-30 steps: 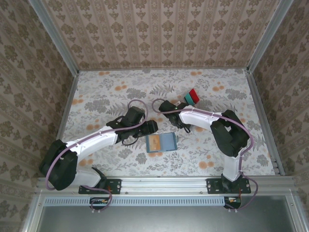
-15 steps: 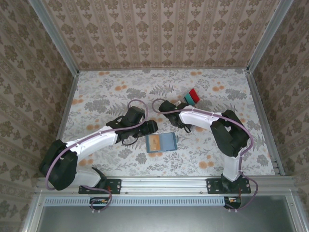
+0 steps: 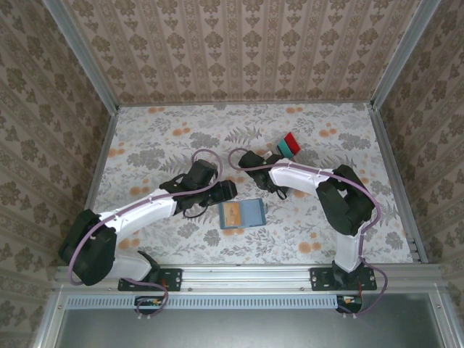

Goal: Put the credit cards into the card holder
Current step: Pick up the credit card from the storage box.

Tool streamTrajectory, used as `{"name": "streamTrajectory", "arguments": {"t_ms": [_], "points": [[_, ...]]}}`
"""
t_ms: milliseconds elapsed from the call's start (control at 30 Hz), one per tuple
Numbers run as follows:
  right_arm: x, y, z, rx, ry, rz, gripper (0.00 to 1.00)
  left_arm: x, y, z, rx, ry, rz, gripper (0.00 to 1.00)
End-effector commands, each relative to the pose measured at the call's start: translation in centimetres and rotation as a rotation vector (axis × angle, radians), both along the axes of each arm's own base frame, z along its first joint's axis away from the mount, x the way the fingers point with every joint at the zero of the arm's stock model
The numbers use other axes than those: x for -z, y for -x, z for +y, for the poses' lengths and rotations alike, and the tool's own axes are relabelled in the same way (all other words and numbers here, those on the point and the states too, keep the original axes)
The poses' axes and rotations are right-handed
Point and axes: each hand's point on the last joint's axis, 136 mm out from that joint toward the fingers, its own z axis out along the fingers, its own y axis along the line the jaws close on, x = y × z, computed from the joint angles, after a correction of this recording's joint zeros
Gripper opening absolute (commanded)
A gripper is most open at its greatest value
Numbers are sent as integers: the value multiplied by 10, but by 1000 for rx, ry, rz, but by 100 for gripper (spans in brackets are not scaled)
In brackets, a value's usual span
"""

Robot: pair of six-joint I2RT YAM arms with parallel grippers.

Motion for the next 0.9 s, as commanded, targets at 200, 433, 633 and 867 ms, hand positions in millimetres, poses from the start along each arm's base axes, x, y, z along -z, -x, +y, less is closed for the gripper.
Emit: {"name": "streamTrajectory", "arguments": {"t_ms": [200, 433, 633, 867], "points": [[-19, 6, -9, 15, -8, -24, 9, 5, 1, 5, -14, -16, 15, 74], [-12, 13, 1, 15, -90, 21, 7, 6, 1, 5, -14, -18, 21, 73], [1, 17, 14, 9, -162, 71, 7, 6, 1, 4, -13, -18, 23, 74], [10, 16, 16, 18, -173, 99, 8, 7, 1, 4, -10, -22, 26, 74]]}}
